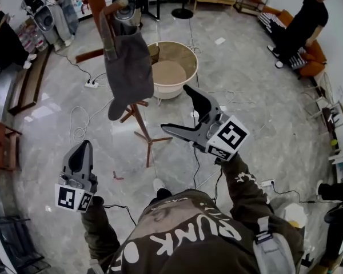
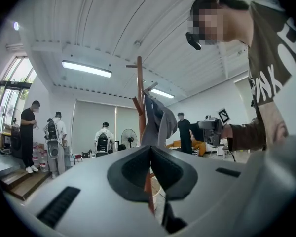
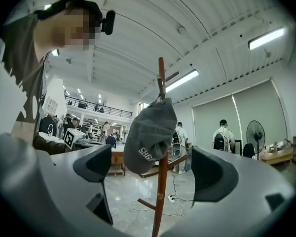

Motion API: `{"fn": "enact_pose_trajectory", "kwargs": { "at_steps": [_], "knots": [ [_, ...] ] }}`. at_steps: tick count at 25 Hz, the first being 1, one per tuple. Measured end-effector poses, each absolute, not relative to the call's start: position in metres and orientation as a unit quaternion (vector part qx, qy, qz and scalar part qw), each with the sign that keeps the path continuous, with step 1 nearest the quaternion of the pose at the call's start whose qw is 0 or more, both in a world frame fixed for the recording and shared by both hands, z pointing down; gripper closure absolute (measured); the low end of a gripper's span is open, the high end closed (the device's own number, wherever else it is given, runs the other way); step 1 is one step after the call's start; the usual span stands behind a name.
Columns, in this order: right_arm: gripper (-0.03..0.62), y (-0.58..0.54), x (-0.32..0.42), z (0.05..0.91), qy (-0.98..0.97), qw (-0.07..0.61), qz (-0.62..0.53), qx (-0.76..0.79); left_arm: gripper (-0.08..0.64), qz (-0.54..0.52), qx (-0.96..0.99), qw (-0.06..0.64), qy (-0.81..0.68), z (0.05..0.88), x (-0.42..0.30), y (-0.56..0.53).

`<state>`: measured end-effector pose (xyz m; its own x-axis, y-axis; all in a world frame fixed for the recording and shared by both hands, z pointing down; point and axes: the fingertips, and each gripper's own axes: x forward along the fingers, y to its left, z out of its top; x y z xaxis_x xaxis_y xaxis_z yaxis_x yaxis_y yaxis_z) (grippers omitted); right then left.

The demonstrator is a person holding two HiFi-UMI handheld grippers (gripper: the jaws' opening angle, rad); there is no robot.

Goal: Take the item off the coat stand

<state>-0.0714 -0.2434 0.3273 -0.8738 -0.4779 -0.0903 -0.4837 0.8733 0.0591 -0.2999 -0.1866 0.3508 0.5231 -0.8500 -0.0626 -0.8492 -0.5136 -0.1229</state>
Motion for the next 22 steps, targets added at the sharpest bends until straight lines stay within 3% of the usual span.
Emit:
{"fn": "enact_pose_trajectory", "kwargs": {
  "at_steps": [12,22],
  "knots": [
    [0.091,-0.309,-0.093,0.232,0.984,0.087,0.028,-0.154,0.555,-0.004,-0.864,0.064,0.5,0.35,-0.31,-0.221],
    [0.078,-0.347,-0.127,0.229,0.994,0.076,-0.003,-0.082,0.555,-0.006,-0.848,0.078,0.524,0.334,-0.305,-0.234]
  ]
}}
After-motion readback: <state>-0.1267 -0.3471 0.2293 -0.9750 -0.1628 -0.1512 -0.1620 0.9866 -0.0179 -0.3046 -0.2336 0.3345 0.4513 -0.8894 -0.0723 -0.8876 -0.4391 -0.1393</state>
